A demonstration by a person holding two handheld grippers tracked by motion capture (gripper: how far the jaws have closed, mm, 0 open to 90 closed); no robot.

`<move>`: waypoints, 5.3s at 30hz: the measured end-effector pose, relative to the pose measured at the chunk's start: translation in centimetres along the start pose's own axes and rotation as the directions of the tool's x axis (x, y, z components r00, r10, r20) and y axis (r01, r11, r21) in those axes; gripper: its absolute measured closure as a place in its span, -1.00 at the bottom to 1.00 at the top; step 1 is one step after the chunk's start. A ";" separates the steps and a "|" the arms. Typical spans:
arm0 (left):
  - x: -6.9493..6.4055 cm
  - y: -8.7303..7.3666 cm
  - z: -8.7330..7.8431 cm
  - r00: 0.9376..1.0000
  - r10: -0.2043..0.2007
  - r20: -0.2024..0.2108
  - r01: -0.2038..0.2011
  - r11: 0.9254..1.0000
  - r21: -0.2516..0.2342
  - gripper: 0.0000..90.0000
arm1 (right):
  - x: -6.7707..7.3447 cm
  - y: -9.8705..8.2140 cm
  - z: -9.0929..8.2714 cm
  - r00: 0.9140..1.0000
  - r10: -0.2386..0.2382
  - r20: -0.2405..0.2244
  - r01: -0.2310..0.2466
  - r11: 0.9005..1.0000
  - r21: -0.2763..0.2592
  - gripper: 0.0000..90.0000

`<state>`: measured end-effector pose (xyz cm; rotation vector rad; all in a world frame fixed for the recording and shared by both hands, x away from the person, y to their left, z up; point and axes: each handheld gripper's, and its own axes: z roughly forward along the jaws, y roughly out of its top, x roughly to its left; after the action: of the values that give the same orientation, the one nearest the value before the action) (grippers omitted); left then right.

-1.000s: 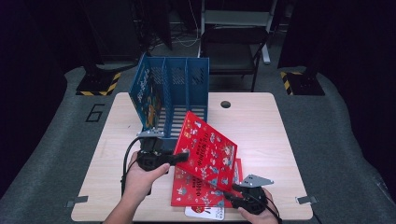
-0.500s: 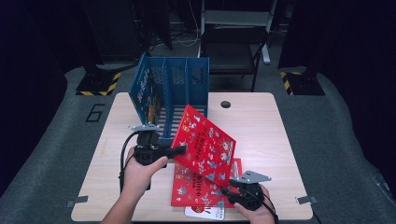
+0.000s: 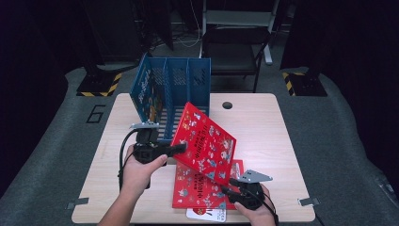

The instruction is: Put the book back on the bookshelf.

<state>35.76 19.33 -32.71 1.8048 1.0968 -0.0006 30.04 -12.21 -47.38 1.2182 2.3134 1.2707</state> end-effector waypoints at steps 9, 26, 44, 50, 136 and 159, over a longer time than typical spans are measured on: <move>-0.1 0.9 -1.0 1.000 0.008 -0.014 -0.008 1.000 -0.008 0.58 | 0.4 0.9 0.3 1.000 -0.006 -0.007 0.006 1.000 -0.029 0.18; 0.3 2.4 -2.6 0.998 0.020 -0.057 -0.021 1.000 -0.018 0.61 | 1.7 2.5 2.5 0.999 0.028 -0.030 -0.029 0.998 -0.059 0.18; 1.0 3.6 -4.0 0.997 0.022 -0.068 -0.024 0.999 -0.032 0.68 | 3.9 3.5 5.5 0.996 0.082 -0.027 -0.084 0.992 -0.092 0.20; 0.9 4.1 -4.4 0.996 0.035 -0.086 -0.037 0.999 -0.026 0.70 | 4.9 3.8 6.2 0.996 0.092 -0.017 -0.094 0.990 -0.104 0.20; 2.9 8.7 -8.6 0.985 -0.063 -0.158 0.048 0.994 -0.096 0.76 | 7.5 8.9 9.0 0.998 0.025 -0.064 -0.038 0.977 -0.210 0.26; 3.7 10.1 -9.4 0.975 -0.104 -0.196 0.083 0.990 -0.112 0.76 | 7.5 10.7 10.1 0.998 0.008 -0.059 -0.021 0.974 -0.224 0.26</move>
<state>40.58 27.57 -22.09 1.6859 1.3011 0.1833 36.80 2.44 -43.66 1.1388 2.1306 1.5432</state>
